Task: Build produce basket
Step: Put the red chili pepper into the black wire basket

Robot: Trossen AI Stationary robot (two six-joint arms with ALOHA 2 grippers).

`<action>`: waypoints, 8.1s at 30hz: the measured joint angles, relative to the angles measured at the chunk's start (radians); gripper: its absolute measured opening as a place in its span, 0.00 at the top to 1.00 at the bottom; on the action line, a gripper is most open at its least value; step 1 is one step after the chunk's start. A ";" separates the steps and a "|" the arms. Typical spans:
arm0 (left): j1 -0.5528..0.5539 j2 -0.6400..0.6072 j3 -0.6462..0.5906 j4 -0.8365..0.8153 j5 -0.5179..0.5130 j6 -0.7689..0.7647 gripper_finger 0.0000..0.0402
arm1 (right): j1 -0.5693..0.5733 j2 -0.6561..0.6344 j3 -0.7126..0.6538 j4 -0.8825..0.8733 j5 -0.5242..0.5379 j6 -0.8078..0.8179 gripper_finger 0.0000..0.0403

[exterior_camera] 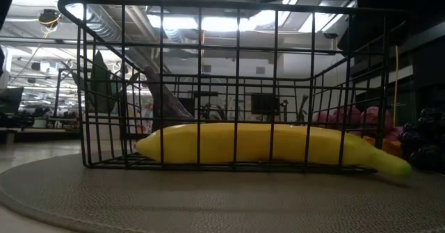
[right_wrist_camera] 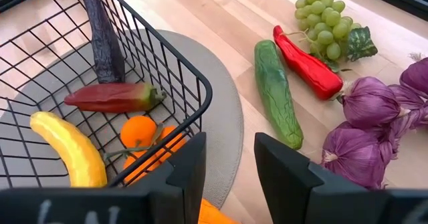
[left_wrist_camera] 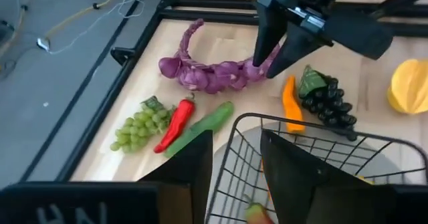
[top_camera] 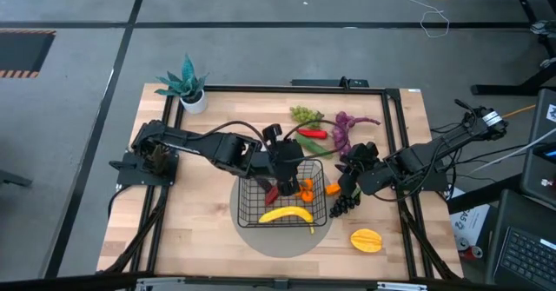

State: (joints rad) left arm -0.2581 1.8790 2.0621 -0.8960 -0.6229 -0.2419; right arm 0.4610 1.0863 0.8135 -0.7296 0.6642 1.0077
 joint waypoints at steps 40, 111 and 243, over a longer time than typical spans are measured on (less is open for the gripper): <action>-0.099 -0.715 -0.654 -0.199 -0.106 -0.172 0.70 | 0.000 0.000 0.000 0.007 0.087 -0.022 0.67; 0.200 -1.742 -2.053 0.936 0.453 0.093 0.70 | -0.001 0.000 0.000 0.004 0.141 -0.019 0.67; 0.200 -1.742 -2.053 0.934 0.452 0.093 0.70 | -0.904 0.756 0.397 -0.134 -0.692 -0.863 0.67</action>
State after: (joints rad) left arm -0.0582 0.1369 0.0086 0.0380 -0.1706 -0.1486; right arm -0.4427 1.8423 1.2102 -0.8632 -0.0277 0.1451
